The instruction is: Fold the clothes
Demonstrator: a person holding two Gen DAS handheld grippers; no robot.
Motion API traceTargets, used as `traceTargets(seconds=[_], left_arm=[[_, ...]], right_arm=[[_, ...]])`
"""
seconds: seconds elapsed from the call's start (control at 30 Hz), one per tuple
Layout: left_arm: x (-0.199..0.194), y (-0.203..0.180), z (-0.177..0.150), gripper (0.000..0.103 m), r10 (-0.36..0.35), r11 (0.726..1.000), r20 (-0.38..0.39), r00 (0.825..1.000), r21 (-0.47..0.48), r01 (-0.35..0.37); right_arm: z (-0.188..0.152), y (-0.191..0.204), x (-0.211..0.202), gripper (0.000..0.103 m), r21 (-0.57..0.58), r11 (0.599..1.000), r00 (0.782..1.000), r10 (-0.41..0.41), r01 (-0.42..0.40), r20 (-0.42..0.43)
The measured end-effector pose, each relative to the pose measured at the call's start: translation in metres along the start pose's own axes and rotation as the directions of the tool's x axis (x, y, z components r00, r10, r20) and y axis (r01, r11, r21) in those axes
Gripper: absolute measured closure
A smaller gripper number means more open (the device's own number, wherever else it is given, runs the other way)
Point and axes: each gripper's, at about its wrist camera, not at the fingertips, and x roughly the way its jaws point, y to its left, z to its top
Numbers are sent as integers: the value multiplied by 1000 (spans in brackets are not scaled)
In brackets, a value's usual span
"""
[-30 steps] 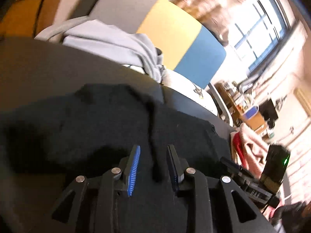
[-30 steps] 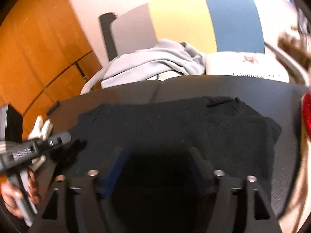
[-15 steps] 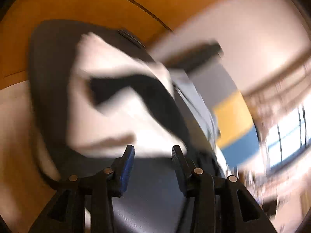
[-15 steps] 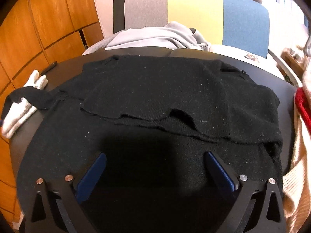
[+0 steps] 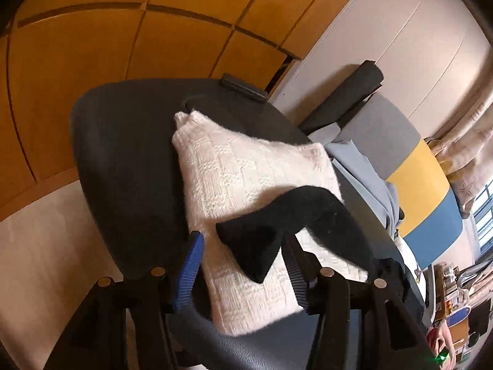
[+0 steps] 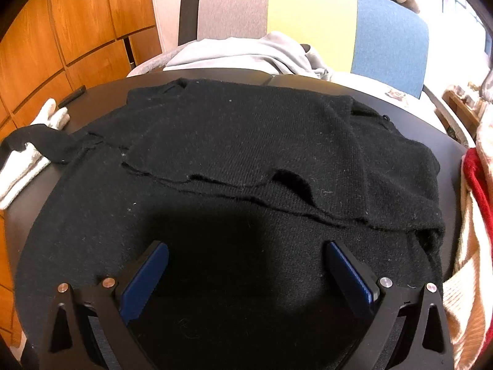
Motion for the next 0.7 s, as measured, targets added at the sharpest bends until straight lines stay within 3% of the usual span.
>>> traceTargets(seconds=[0.1,0.17,0.2,0.33,0.5,0.57,0.7], left_arm=[[7,-2,1,54,27,999,-7,1000,24,-27],[6,0,2,80,40,999,-14,999,21,-39],[3,0,2,98,47,999,-4,999,14,-47],[-22,-7,10,99,15,1000,80,997,-10,-15],[-48,-53,33,100,-168,986,157,973,21,167],[-52,-79,38,100,-266,964,152,952,33,264],[-59,-155,28,103,-447,893,87,890,104,438]], right_arm=[[0,0,1,0,1,1000,1000,1,-1,0],[1,0,1,0,0,1000,1000,0,0,0],[1,0,2,0,0,1000,1000,0,0,0],[1,-2,2,0,6,1000,1000,8,-8,2],[-2,-1,-1,0,9,1000,1000,9,-9,6],[-3,-2,-2,0,12,1000,1000,13,-13,10],[-4,-5,-4,0,24,999,999,29,-30,19]])
